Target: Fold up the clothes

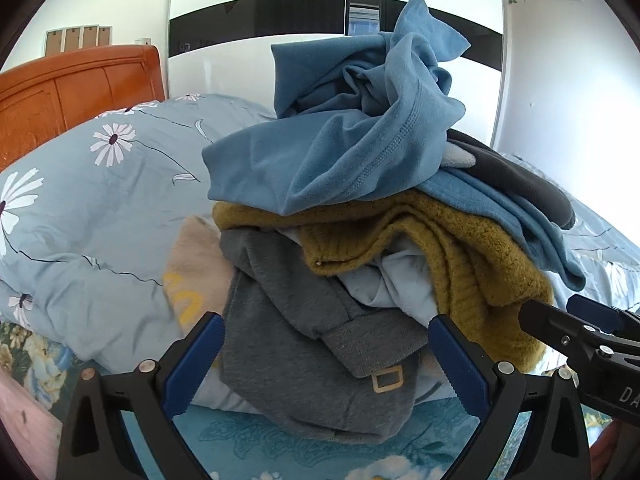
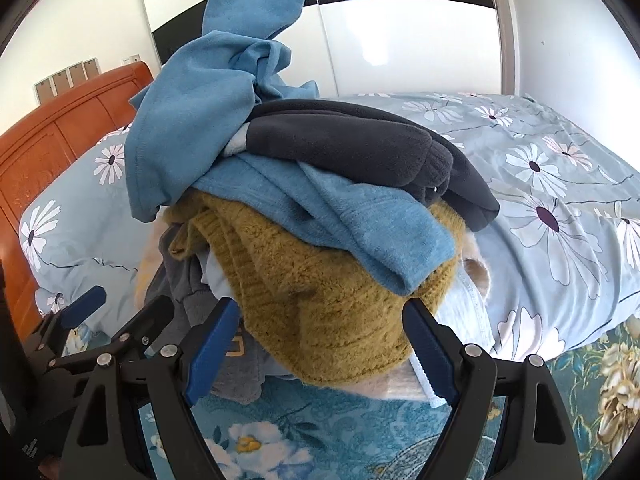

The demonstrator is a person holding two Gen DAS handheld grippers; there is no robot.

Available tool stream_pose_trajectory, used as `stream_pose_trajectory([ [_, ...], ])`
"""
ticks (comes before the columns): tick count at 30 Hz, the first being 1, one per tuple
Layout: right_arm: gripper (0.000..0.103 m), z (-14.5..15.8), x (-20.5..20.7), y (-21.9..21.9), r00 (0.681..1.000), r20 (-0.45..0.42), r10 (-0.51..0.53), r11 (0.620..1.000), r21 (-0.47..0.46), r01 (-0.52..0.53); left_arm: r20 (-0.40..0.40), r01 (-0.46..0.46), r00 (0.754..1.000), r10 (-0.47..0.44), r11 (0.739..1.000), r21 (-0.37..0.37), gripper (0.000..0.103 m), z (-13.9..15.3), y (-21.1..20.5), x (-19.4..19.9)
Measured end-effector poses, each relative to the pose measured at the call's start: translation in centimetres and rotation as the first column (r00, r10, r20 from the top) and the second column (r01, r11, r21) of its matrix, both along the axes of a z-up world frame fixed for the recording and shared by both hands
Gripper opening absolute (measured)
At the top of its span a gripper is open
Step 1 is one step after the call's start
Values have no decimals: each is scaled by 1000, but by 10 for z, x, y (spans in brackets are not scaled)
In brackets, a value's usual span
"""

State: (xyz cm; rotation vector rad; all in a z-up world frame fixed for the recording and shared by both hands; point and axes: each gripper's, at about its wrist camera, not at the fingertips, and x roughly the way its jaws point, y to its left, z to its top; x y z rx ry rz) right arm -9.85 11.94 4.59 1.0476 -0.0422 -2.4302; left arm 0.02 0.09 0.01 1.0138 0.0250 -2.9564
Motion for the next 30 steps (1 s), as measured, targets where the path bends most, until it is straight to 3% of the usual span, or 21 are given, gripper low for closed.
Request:
stream_pose_trajectory([
  [5, 85, 2, -5, 1, 1000, 0, 3, 1000, 3, -3, -17, -8, 1000, 8, 1000, -25, 103, -1, 17, -3],
  [11, 85, -1, -6, -11, 1000, -27, -5, 1000, 15, 5, -59, -3, 998, 8, 998, 70, 103, -3, 3, -5],
  [15, 85, 1, -4, -3, 999, -41, -1, 1000, -8, 0, -53, 9, 999, -8, 1000, 22, 103, -1, 5, -4],
  [21, 85, 5, -3, -5, 998, -58, 5, 1000, -14, -6, -56, 42, 998, -38, 997, 65, 103, 6, -3, -4],
  [28, 85, 11, -3, -6, 998, -63, 1, 1000, -6, -1, -63, 27, 998, -28, 1000, -15, 103, 7, 0, -2],
  [30, 85, 12, -5, -11, 998, -57, -1, 1000, 1, 1, -58, 37, 998, -38, 999, -7, 103, 7, -1, -3],
])
